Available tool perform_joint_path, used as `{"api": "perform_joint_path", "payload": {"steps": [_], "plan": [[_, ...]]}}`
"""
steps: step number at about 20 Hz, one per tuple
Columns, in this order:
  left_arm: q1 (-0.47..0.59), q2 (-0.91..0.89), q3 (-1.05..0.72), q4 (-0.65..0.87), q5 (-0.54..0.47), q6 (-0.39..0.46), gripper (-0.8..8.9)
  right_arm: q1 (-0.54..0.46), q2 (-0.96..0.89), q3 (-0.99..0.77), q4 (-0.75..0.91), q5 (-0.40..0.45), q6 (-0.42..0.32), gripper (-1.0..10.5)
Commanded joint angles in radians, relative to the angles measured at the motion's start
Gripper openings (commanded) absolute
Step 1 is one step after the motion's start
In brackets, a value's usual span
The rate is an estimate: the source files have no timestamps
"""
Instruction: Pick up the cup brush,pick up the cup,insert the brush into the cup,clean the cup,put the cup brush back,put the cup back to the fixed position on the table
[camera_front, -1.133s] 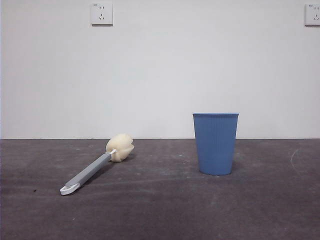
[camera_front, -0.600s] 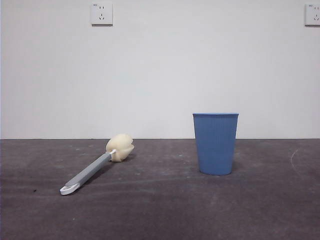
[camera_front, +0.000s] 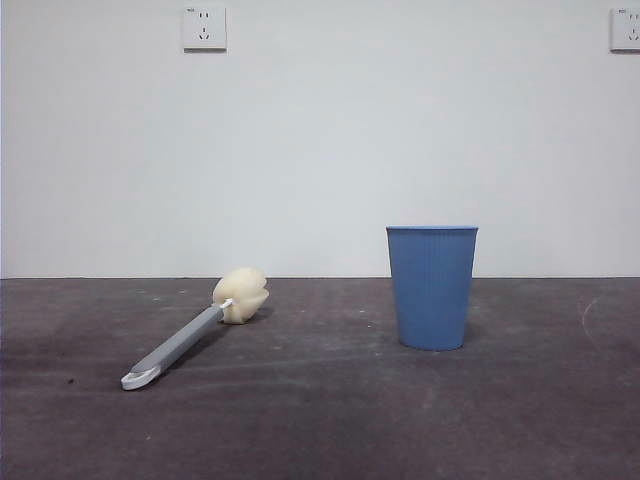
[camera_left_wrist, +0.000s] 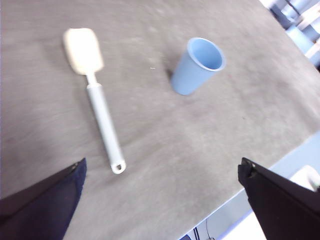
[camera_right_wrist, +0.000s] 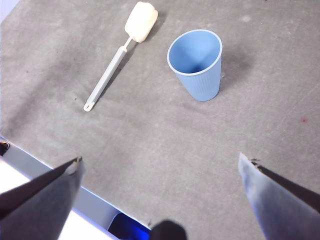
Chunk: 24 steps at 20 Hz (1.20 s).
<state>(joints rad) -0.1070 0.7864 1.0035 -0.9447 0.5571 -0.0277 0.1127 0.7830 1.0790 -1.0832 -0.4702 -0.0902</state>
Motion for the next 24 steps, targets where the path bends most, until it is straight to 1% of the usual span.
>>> {"api": "perform_joint_path", "payload": {"steps": [1,3,6,8,9,12,14,16,18,24], "plan": [[-0.094,0.064,0.002,0.053,-0.079,-0.04,5.85,0.001,0.008,0.002,0.007,-0.002,0.023,5.6],[-0.205,0.137,0.002,0.108,-0.187,-0.087,5.85,0.001,0.016,0.002,0.007,-0.002,0.023,5.6],[-0.359,0.278,0.002,0.192,-0.392,-0.159,5.85,0.001,0.024,0.002,0.008,-0.002,0.023,5.6],[-0.415,0.385,0.002,0.223,-0.497,-0.19,5.84,0.001,0.024,0.002,0.007,-0.002,0.023,5.6],[-0.433,0.435,0.002,0.232,-0.529,-0.198,5.84,0.001,0.024,0.002,0.007,-0.002,0.023,5.6],[-0.467,0.599,0.002,0.282,-0.574,-0.24,5.84,0.001,0.024,0.002,0.008,-0.002,0.023,5.6],[-0.477,0.686,0.002,0.322,-0.593,-0.245,5.84,0.001,0.024,0.002,0.008,-0.002,0.023,5.6],[-0.478,0.753,0.002,0.353,-0.622,-0.267,5.84,0.001,0.024,0.002,0.008,-0.002,0.023,5.6],[-0.478,0.802,0.002,0.375,-0.662,-0.284,5.84,0.001,0.024,0.002,0.009,-0.002,0.023,5.6],[-0.478,0.869,0.002,0.395,-0.688,-0.321,5.83,0.001,0.024,0.002,0.02,0.001,0.023,5.6]]}}
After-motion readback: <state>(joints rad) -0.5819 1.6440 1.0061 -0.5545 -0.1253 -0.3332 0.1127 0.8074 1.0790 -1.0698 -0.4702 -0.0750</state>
